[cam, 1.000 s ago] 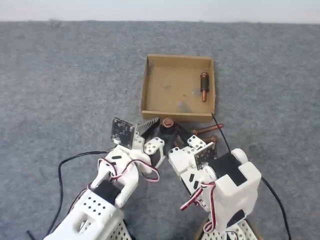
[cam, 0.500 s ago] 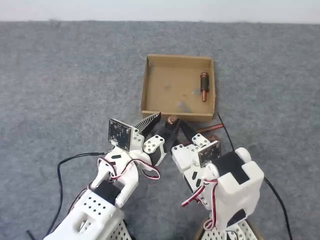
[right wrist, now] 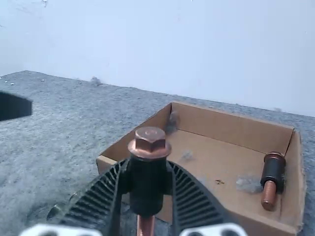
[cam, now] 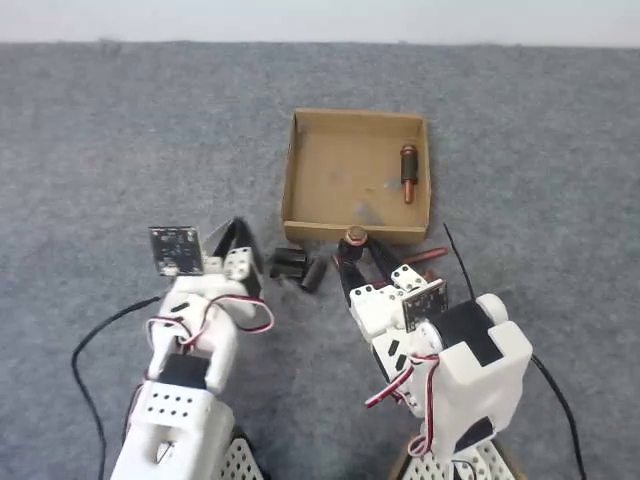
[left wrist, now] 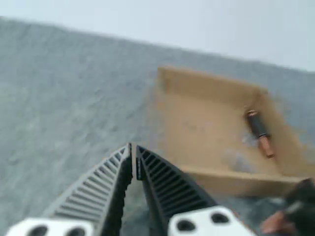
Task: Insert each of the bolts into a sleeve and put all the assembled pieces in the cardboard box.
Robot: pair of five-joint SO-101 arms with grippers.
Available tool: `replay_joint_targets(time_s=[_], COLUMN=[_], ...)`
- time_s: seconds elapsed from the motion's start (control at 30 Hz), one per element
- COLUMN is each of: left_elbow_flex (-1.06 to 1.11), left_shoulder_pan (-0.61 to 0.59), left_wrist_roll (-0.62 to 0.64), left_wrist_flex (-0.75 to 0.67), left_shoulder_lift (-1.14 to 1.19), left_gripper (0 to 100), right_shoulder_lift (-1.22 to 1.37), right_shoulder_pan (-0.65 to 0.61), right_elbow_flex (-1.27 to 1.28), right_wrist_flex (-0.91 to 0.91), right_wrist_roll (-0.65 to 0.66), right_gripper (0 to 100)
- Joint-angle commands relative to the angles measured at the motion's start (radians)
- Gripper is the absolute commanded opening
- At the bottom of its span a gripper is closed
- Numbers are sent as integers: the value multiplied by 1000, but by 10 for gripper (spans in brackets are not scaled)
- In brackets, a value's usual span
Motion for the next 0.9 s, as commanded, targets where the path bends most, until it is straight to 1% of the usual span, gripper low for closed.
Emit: replay_joint_targets(time_s=[0.0, 0.07, 0.17, 0.23, 0.3, 0.37, 0.57, 0.7, 0.87], left_elbow_flex=[-15, -48, -139, -186, -208, -209, -231, -275, -285], left_shoulder_pan=[-112, -155, -176, -150, -118, -106, -107, -107, -107], left_wrist_roll=[5, 5, -18, -103, -192, -239, -239, -241, -241], left_wrist_flex=[160, 247, 457, 597, 692, 715, 720, 795, 798], left_shoulder_lift=[-12, -12, -12, -12, -12, -12, -12, -12, -17], left_gripper=[11, 11, 11, 11, 11, 11, 11, 11, 11], right_shoulder_lift=[-19, -19, -19, -19, -19, -19, -21, -21, -21], right_shoulder_pan=[13, 13, 13, 13, 15, 24, 54, 56, 56], right_elbow_flex=[-14, -14, -15, -15, -17, -18, -40, -48, -48], right_wrist_flex=[-31, -33, -33, -33, -33, -33, -33, -31, -31], right_wrist_roll=[-2, -2, -2, -2, -2, -2, -2, -2, -2], right_gripper=[6, 6, 6, 6, 6, 6, 6, 6, 6])
